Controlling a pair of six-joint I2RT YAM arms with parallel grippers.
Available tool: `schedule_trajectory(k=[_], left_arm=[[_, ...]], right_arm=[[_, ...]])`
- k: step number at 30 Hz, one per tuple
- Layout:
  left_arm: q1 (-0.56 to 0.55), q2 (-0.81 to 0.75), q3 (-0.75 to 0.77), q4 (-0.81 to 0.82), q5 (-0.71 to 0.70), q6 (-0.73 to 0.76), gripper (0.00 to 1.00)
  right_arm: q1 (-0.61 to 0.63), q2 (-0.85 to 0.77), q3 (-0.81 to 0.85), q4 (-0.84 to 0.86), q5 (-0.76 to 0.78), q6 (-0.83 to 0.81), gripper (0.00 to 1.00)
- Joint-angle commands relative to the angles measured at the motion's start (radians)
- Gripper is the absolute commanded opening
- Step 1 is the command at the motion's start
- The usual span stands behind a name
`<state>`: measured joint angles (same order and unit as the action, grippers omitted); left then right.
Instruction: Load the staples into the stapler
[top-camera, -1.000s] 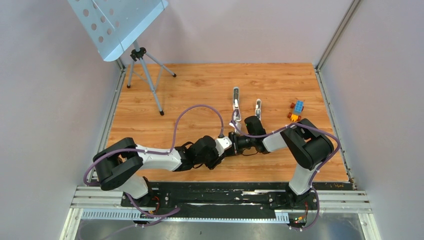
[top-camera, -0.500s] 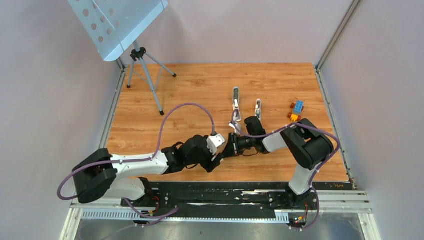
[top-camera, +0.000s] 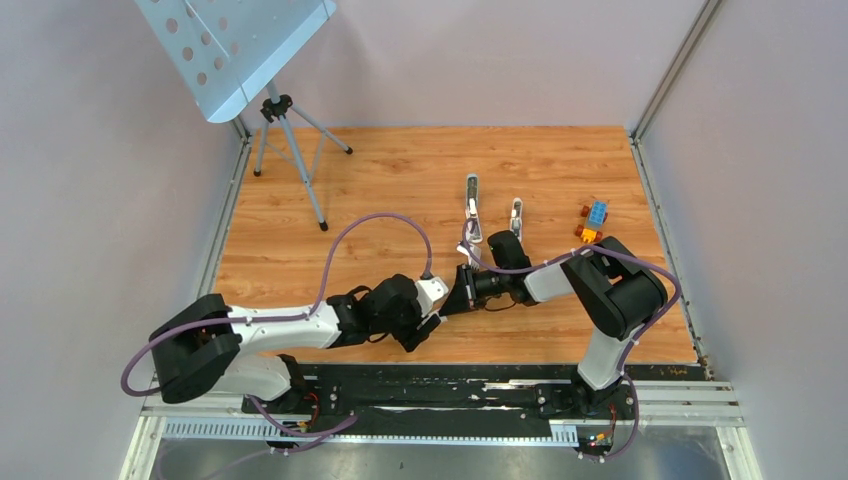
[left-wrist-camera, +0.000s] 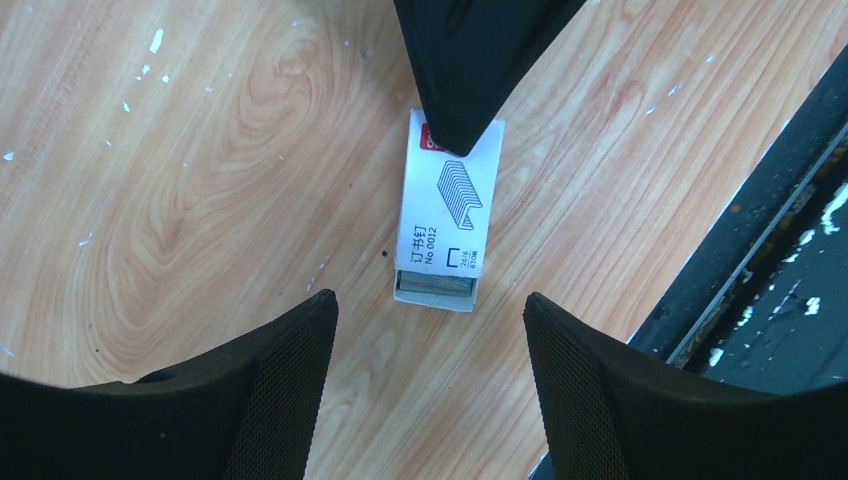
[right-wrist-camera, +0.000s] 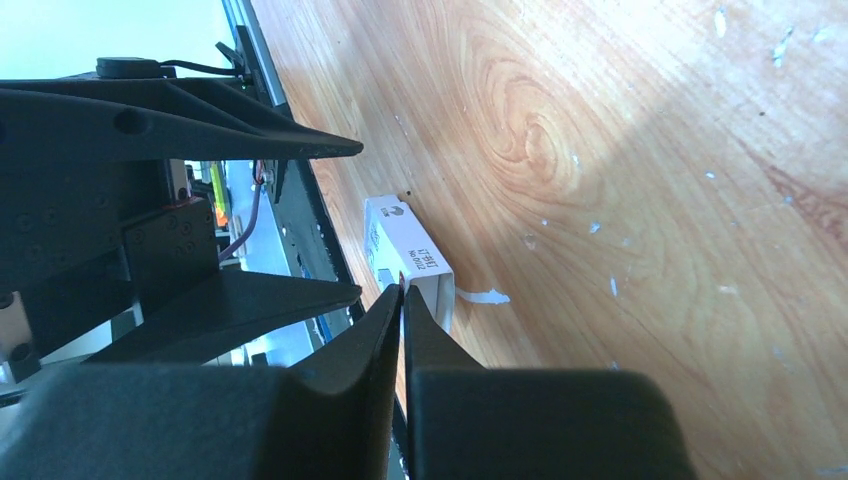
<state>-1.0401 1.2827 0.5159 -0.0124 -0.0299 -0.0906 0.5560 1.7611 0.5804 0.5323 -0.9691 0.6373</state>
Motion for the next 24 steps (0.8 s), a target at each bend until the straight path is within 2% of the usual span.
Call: schedule_trajectory(k=[1,20,24], left_arm=[[0.004,0.043,0.03,-0.026,0.01,0.026,0.71],[0.003,0.107,0.061,-0.03,0.018,0.05,0.7],[0.003,0.133,0.074,-0.04,0.023,0.054,0.66]], right_arm=[[0.014,-0.004,0.019,-0.046,-0.01,-0.041,0.07],[0.013,-0.008,0.032,-0.06,-0.013,-0.045,0.07],[0.013,-0.008,0.029,-0.059,-0.011,-0.046,0.07]])
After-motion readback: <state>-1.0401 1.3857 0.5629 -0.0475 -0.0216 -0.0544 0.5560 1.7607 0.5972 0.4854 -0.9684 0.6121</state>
